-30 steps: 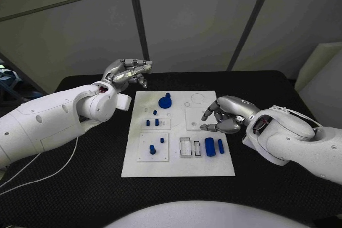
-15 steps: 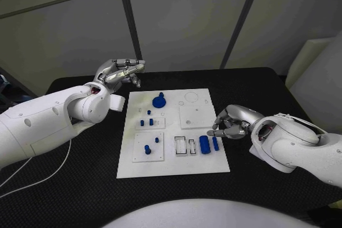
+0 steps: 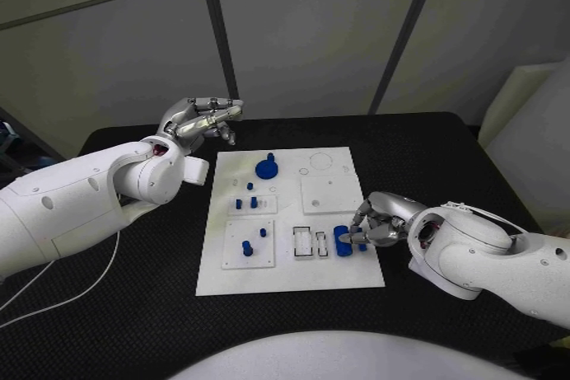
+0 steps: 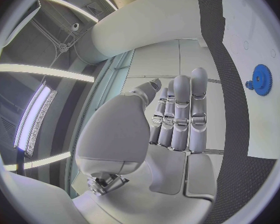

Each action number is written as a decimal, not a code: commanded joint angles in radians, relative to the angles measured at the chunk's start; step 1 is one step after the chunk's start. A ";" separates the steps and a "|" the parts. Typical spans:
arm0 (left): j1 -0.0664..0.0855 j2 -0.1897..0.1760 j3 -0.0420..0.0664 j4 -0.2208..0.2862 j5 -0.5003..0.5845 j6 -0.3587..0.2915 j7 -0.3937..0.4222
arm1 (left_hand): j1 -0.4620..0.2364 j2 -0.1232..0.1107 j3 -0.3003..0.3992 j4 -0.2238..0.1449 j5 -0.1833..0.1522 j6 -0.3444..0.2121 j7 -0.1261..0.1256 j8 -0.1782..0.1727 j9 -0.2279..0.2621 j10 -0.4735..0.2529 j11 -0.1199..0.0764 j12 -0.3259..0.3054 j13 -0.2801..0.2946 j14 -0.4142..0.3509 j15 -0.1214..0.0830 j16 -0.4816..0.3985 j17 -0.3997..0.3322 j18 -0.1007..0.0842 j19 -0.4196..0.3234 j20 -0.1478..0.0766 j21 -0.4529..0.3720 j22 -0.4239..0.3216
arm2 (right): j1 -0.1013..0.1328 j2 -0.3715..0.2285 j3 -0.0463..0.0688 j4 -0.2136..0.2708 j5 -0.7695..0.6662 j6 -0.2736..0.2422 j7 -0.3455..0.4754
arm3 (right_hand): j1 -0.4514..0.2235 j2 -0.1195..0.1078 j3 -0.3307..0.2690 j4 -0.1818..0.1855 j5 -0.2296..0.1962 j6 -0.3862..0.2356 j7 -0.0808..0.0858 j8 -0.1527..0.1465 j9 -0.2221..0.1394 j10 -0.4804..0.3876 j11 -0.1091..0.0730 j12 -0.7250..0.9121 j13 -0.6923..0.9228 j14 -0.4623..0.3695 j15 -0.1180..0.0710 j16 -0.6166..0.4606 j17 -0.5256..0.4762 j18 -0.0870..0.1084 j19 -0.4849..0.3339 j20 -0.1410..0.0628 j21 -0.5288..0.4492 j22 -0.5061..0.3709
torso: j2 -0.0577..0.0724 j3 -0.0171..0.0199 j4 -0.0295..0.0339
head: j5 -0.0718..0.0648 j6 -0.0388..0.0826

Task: Assemble the parts on the task board

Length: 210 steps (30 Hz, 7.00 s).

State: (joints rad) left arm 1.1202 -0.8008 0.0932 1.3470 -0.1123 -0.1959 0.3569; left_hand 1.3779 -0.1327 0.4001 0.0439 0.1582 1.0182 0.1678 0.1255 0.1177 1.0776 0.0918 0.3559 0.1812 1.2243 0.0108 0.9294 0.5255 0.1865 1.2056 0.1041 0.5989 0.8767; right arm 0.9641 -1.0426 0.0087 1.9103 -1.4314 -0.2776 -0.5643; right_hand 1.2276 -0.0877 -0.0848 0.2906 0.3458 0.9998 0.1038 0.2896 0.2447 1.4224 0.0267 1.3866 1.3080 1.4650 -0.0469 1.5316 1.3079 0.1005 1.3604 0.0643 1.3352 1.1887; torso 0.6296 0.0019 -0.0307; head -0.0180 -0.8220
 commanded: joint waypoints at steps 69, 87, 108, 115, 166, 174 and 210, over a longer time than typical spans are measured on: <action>0.001 -0.002 0.000 0.007 0.003 0.023 -0.002 | -0.006 0.002 -0.009 0.003 -0.003 -0.004 0.005 0.002 -0.003 -0.009 0.003 0.010 0.001 -0.008 0.003 0.008 -0.005 -0.005 -0.002 0.006 -0.015 -0.007 | -0.037 0.160 0.002 -0.020 0.088 -0.089 -0.016 | -0.014 0.099 -0.081 0.001 0.080 0.006 -0.024 0.080 0.097 0.012 -0.021 -0.017 0.050 0.093 -0.011 0.011 0.204 -0.023 0.011 -0.010 0.017 0.024 | 0.000 0.0000 -0.0002 | 0.025 -0.003; 0.002 -0.008 0.000 0.011 0.003 0.021 0.000 | -0.006 0.002 -0.009 0.003 -0.003 -0.004 0.005 0.002 -0.003 -0.009 0.003 0.010 0.001 -0.008 0.003 0.008 -0.005 -0.005 -0.002 0.006 -0.015 -0.007 | -0.037 0.197 0.002 -0.053 0.074 -0.116 -0.016 | -0.126 0.103 -0.161 0.003 -0.145 -0.001 -0.026 0.089 0.132 -0.001 -0.023 -0.051 0.031 0.092 -0.014 0.007 0.198 -0.021 0.003 -0.013 0.009 0.014 | 0.000 -0.0004 -0.0004 | 0.030 -0.004; 0.001 -0.009 0.000 0.009 0.003 0.022 0.000 | -0.007 0.003 -0.010 0.004 -0.003 -0.005 0.005 0.002 -0.003 -0.011 0.003 0.011 0.001 -0.008 0.003 0.008 -0.007 -0.005 -0.002 0.006 -0.016 -0.008 | -0.037 0.169 0.002 -0.019 -0.012 -0.167 0.041 | 0.016 0.072 -0.107 -0.056 -0.128 -0.006 -0.030 0.107 0.184 -0.025 -0.027 -0.115 -0.011 0.088 -0.016 -0.006 0.178 -0.017 -0.008 -0.014 -0.012 -0.007 | -0.001 0.0010 -0.0015 | 0.032 -0.005; 0.001 -0.007 0.000 0.006 0.003 0.022 0.000 | -0.007 0.003 -0.011 0.005 -0.003 -0.006 0.006 0.002 -0.004 -0.012 0.004 0.012 0.002 -0.009 0.003 0.009 -0.008 -0.005 -0.002 0.007 -0.016 -0.008 | -0.037 0.158 0.002 -0.002 -0.046 -0.131 0.066 | 0.062 0.066 -0.110 -0.078 -0.131 0.008 -0.036 0.124 0.198 -0.008 -0.032 -0.091 0.013 0.090 -0.020 -0.001 0.187 -0.019 0.000 -0.017 -0.004 0.006 | -0.001 0.0012 -0.0011 | 0.031 -0.006; -0.002 -0.014 -0.002 0.008 0.003 0.022 -0.005 | -0.006 0.004 -0.011 0.005 -0.002 -0.006 0.006 0.002 -0.004 -0.013 0.004 0.012 0.002 -0.009 0.003 0.009 -0.008 -0.005 -0.002 0.007 -0.017 -0.009 | -0.037 0.084 0.002 -0.001 -0.135 -0.186 0.101 | 0.164 0.118 -0.089 -0.105 -0.160 -0.038 -0.025 0.098 0.204 -0.009 -0.025 -0.107 0.016 0.088 -0.017 -0.007 0.181 -0.019 -0.005 -0.020 -0.011 0.002 | -0.001 -0.0001 -0.0019 | 0.027 -0.008; -0.002 -0.019 -0.003 0.013 0.003 0.020 -0.006 | -0.006 0.004 -0.011 0.005 -0.002 -0.006 0.006 0.002 -0.004 -0.013 0.004 0.012 0.002 -0.009 0.003 0.009 -0.008 -0.005 -0.002 0.007 -0.017 -0.009 | -0.037 -0.042 0.002 0.024 -0.108 -0.157 0.089 | 0.137 0.125 -0.096 -0.066 -0.115 -0.049 -0.006 0.025 0.164 -0.018 -0.009 -0.127 0.003 0.085 -0.003 -0.014 0.169 -0.017 -0.012 -0.005 -0.021 -0.009 | -0.002 -0.0012 -0.0037 | 0.009 -0.004; -0.003 -0.018 -0.005 0.015 0.003 0.022 -0.005 | -0.006 0.005 -0.013 0.006 -0.002 -0.007 0.006 0.003 -0.004 -0.015 0.004 0.014 0.002 -0.010 0.004 0.010 -0.010 -0.005 -0.002 0.007 -0.018 -0.009 | -0.086 -0.027 0.001 -0.034 -0.197 -0.025 -0.005 | 0.140 0.105 -0.154 -0.023 -0.004 0.059 -0.025 -0.020 0.130 -0.001 -0.024 -0.105 0.031 0.086 -0.013 -0.015 0.170 -0.016 -0.008 -0.010 -0.022 -0.005 | -0.001 0.0001 -0.0029 | -0.001 -0.009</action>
State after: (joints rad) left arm 1.1165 -0.8183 0.0879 1.3605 -0.1121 -0.1837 0.3486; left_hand 1.3779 -0.1327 0.3944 0.0496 0.1582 1.0146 0.1714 0.1255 0.1144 1.0671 0.0954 0.3641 0.1822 1.2205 0.0145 0.9334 0.5166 0.1866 1.2057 0.1040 0.5872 0.8684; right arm 0.8850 -1.0723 0.0145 1.8799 -1.6151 -0.3554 -0.5506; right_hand 1.3524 0.0100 -0.2380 0.2727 0.3370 1.0513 0.0793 0.2701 0.3754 1.4221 0.0091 1.2779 1.3136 1.4650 -0.0535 1.5160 1.3074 0.0852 1.3474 0.0591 1.3158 1.1831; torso 0.6294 0.0019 -0.0327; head -0.0194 -0.8300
